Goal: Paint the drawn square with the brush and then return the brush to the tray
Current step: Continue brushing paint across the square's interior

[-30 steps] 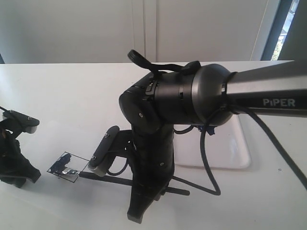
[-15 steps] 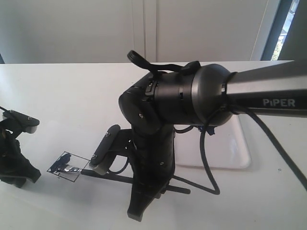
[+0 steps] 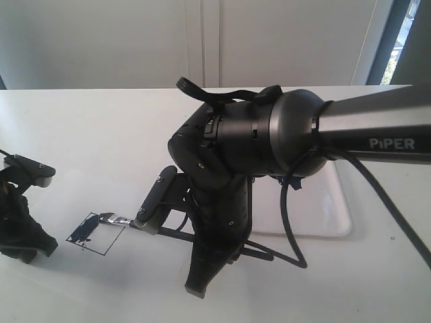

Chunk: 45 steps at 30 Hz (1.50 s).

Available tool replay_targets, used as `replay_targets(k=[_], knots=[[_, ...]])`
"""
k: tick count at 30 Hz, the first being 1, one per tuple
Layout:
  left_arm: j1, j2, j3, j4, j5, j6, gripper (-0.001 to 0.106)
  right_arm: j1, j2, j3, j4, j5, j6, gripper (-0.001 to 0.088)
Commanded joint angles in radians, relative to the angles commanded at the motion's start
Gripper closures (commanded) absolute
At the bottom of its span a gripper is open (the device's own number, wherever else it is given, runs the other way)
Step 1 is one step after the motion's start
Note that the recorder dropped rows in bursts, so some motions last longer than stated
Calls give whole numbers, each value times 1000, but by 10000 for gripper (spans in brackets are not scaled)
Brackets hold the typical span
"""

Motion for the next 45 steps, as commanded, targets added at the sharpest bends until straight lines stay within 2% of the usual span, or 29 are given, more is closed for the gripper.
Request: replay_targets(k=[11, 24, 35, 38, 45], knots=[[0, 0, 0, 0, 0, -2, 585, 0, 0, 0, 122, 37, -117, 868], [0, 0, 0, 0, 0, -2, 585, 0, 0, 0, 164, 64, -152, 868], [0, 0, 0, 0, 0, -2, 585, 0, 0, 0, 67, 50, -34, 868], [0, 0, 0, 0, 0, -2, 585, 0, 0, 0, -21, 38, 27, 868], [0, 0, 0, 0, 0, -2, 585, 0, 0, 0, -29, 32, 39, 868]])
